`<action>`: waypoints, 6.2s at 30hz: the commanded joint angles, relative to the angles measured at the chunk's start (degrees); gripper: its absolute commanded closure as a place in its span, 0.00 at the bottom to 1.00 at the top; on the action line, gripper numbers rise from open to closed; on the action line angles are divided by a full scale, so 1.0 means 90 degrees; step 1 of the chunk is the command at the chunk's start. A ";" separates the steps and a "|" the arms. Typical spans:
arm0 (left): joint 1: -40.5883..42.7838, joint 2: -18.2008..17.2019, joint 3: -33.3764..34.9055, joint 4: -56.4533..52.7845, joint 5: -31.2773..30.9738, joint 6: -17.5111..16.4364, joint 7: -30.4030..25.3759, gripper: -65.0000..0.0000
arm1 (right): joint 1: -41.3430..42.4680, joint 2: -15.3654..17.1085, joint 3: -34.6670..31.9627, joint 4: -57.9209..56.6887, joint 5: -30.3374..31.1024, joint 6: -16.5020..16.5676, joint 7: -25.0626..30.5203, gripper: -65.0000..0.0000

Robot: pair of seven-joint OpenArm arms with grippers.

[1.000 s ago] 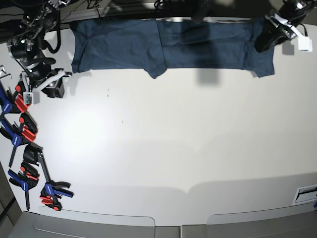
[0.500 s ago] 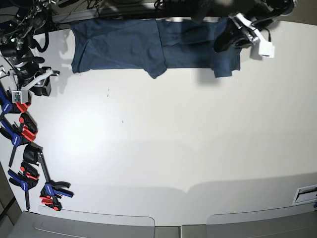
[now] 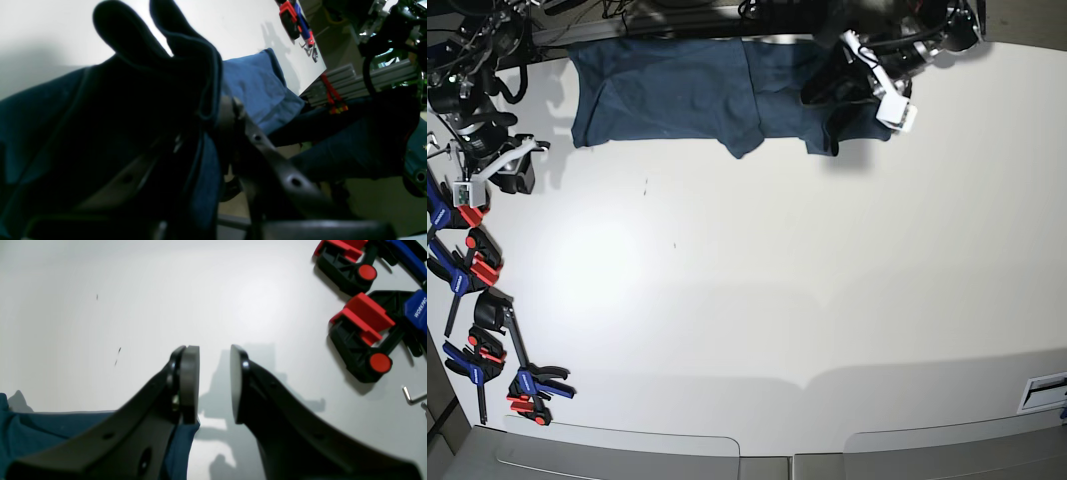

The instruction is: Fold the T-shirt properly

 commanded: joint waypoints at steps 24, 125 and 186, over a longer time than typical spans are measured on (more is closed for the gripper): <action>0.0019 0.0053 0.0010 0.0112 -0.0136 -0.0079 -0.0255 0.64 | 0.0049 0.0112 0.0034 0.0083 0.0151 0.0012 0.0146 0.67; 0.0814 -0.0034 -0.3920 0.0855 0.1338 0.0588 -0.0291 1.00 | -0.0884 0.0053 -0.1141 -0.1868 0.5781 0.1070 -0.1816 1.00; 0.0814 -0.0036 -0.3920 0.0855 0.1246 0.0588 -0.0289 1.00 | -0.0585 -0.3174 -0.7303 0.0041 -0.0748 -0.0287 0.1010 1.00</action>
